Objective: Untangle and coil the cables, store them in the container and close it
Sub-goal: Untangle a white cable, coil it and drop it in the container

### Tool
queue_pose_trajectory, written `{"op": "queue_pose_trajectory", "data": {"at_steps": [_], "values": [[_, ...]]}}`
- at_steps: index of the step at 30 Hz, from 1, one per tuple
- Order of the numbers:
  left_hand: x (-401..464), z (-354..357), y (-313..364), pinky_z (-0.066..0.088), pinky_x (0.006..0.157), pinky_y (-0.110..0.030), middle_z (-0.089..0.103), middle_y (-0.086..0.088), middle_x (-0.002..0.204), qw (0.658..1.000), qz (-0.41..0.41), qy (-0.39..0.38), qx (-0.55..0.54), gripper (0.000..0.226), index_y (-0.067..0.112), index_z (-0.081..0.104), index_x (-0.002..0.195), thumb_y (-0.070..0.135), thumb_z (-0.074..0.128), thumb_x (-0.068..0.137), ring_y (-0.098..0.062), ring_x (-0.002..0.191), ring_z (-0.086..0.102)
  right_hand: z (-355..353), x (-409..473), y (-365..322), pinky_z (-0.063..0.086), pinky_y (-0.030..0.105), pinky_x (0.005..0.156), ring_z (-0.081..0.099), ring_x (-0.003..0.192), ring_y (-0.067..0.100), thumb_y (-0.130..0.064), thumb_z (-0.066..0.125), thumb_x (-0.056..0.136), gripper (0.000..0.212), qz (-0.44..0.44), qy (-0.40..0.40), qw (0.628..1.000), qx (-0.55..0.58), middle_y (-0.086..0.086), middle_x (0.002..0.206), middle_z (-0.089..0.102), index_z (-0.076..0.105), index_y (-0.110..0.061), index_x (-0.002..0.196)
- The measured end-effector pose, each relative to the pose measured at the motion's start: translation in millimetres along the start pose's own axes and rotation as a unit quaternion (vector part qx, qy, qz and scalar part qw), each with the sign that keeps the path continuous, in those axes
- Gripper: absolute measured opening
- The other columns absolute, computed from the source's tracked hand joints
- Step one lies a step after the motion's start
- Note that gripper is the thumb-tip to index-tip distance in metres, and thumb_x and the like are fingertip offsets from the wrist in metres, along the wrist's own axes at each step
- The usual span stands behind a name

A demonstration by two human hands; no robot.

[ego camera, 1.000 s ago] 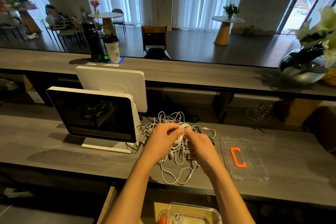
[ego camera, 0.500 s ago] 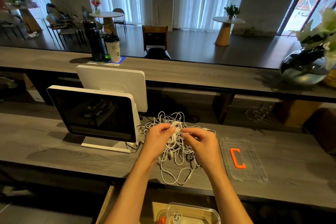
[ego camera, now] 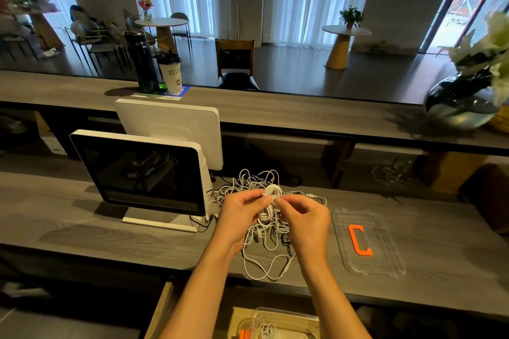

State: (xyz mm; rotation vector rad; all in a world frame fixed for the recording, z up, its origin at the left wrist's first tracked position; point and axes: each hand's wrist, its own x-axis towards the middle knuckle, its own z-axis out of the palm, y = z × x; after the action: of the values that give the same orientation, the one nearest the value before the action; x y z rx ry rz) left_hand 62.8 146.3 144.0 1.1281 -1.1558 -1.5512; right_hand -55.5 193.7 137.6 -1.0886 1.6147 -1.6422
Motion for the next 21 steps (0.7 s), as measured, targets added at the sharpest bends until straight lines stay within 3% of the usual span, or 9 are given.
{"op": "queue_pose_trajectory", "data": {"at_steps": [3, 7, 11, 13, 21], "values": [[-1.1, 0.9, 1.5, 0.046, 0.055, -0.011, 0.072, 0.01, 0.069, 1.0, 0.022, -0.008, 0.008, 0.019, 0.02, 0.072, 0.1, 0.004, 0.067, 0.091, 0.006, 0.059, 0.062, 0.2, -0.2, -1.4, 0.059, 0.026, 0.064, 0.071, 0.073, 0.01, -0.013, 0.075, 0.086, 0.008, -0.005, -0.004, 1.0, -0.026, -0.008, 0.077, 0.076, 0.08, -0.02, 0.09], [-0.6, 1.4, 1.4, 0.046, 0.054, -0.009, 0.072, 0.005, 0.078, 1.0, 0.03, -0.005, -0.001, 0.025, 0.013, 0.071, 0.112, 0.003, 0.069, 0.089, 0.006, 0.06, 0.063, 0.8, 0.5, -3.4, 0.06, 0.027, 0.062, 0.071, 0.069, 0.011, -0.013, 0.074, 0.088, 0.015, 0.004, -0.01, 0.999, -0.045, -0.009, 0.072, 0.074, 0.076, -0.028, 0.086], [-1.4, 0.2, 3.2, 0.048, 0.058, -0.013, 0.075, 0.008, 0.075, 0.998, 0.046, -0.029, 0.02, 0.026, 0.013, 0.073, 0.11, 0.001, 0.071, 0.087, 0.002, 0.063, 0.065, -1.4, 4.1, -9.3, 0.057, 0.027, 0.055, 0.068, 0.055, 0.016, -0.008, 0.076, 0.084, 0.004, 0.042, 0.009, 0.999, -0.004, 0.006, 0.063, 0.071, 0.073, -0.009, 0.083], [-1.1, -1.2, 3.7, 0.05, 0.061, -0.016, 0.076, 0.003, 0.082, 0.996, 0.055, -0.053, 0.042, 0.029, 0.015, 0.074, 0.11, 0.0, 0.072, 0.086, -0.002, 0.068, 0.065, -3.4, 7.4, -11.1, 0.053, 0.026, 0.051, 0.064, 0.049, 0.018, -0.003, 0.076, 0.081, 0.009, 0.062, 0.03, 0.997, 0.041, 0.01, 0.06, 0.068, 0.068, -0.003, 0.084], [-0.5, -4.2, 7.4, 0.039, 0.05, -0.015, 0.072, -0.003, 0.078, 0.995, 0.027, -0.084, 0.038, 0.027, 0.01, 0.074, 0.112, 0.001, 0.07, 0.088, -0.004, 0.057, 0.053, -9.1, 11.2, -9.6, 0.052, 0.025, 0.053, 0.062, 0.057, 0.017, -0.003, 0.078, 0.081, 0.014, 0.111, -0.014, 0.985, 0.133, 0.014, 0.071, 0.064, 0.066, 0.001, 0.087]]}}
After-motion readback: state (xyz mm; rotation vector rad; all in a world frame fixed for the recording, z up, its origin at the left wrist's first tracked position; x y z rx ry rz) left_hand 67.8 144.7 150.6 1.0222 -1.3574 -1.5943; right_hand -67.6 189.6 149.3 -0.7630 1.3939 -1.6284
